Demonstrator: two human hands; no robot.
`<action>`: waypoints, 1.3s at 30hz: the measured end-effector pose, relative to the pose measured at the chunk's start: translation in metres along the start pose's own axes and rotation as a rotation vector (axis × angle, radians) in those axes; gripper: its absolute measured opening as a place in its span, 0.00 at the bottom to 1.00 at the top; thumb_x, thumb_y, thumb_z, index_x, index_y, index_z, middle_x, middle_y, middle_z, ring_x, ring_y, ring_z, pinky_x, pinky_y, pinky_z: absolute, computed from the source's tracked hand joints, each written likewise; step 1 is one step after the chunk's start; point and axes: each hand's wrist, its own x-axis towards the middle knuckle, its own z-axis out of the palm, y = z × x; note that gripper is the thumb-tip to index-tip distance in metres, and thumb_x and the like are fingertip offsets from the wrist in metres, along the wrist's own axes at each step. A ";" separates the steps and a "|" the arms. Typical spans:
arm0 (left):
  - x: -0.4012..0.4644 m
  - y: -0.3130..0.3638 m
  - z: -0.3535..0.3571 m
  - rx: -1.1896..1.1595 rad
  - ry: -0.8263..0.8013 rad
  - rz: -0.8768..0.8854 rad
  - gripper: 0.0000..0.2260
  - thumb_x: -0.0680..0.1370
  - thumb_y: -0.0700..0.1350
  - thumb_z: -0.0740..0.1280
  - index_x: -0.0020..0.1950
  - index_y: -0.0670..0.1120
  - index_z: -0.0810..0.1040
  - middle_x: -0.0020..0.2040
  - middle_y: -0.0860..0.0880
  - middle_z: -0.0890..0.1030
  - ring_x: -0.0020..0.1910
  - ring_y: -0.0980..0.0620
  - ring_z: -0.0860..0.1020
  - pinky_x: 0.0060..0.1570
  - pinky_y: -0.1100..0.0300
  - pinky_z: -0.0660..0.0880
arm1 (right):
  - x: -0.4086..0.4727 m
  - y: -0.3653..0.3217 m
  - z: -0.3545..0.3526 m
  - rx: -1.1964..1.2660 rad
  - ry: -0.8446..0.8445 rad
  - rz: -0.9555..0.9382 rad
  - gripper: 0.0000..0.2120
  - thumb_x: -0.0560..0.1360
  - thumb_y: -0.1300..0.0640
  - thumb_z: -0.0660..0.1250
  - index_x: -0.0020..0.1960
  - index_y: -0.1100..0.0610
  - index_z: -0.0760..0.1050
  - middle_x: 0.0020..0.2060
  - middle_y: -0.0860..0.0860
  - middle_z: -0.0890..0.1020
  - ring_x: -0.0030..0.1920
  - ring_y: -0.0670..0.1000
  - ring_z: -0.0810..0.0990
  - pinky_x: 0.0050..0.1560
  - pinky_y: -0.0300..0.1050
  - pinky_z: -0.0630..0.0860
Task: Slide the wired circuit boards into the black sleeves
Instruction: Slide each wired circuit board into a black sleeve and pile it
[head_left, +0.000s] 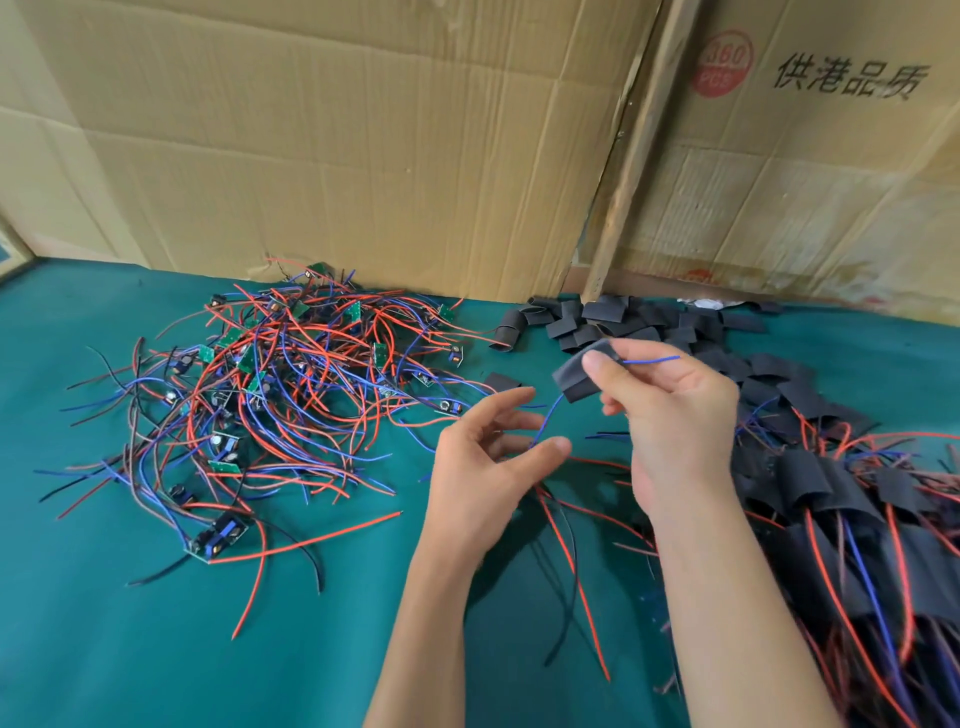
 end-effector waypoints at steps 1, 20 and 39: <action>-0.001 0.000 0.000 -0.033 -0.018 -0.011 0.22 0.67 0.41 0.82 0.58 0.48 0.82 0.44 0.51 0.84 0.37 0.53 0.81 0.40 0.63 0.77 | 0.001 -0.002 -0.001 0.041 0.033 0.007 0.12 0.70 0.66 0.78 0.36 0.50 0.86 0.28 0.48 0.82 0.27 0.47 0.74 0.33 0.37 0.73; -0.001 -0.004 -0.005 -0.258 -0.090 -0.012 0.08 0.73 0.36 0.75 0.52 0.43 0.86 0.45 0.44 0.87 0.43 0.49 0.84 0.47 0.58 0.80 | 0.003 -0.003 -0.018 -0.078 -0.327 0.160 0.06 0.73 0.66 0.76 0.46 0.57 0.86 0.37 0.52 0.85 0.33 0.48 0.77 0.36 0.39 0.74; -0.001 0.000 -0.005 -0.489 -0.100 -0.048 0.06 0.71 0.37 0.73 0.46 0.43 0.86 0.42 0.42 0.86 0.44 0.47 0.86 0.41 0.63 0.80 | 0.004 -0.008 -0.018 -0.076 -0.292 0.109 0.07 0.74 0.64 0.75 0.51 0.59 0.85 0.39 0.54 0.86 0.36 0.49 0.80 0.37 0.39 0.77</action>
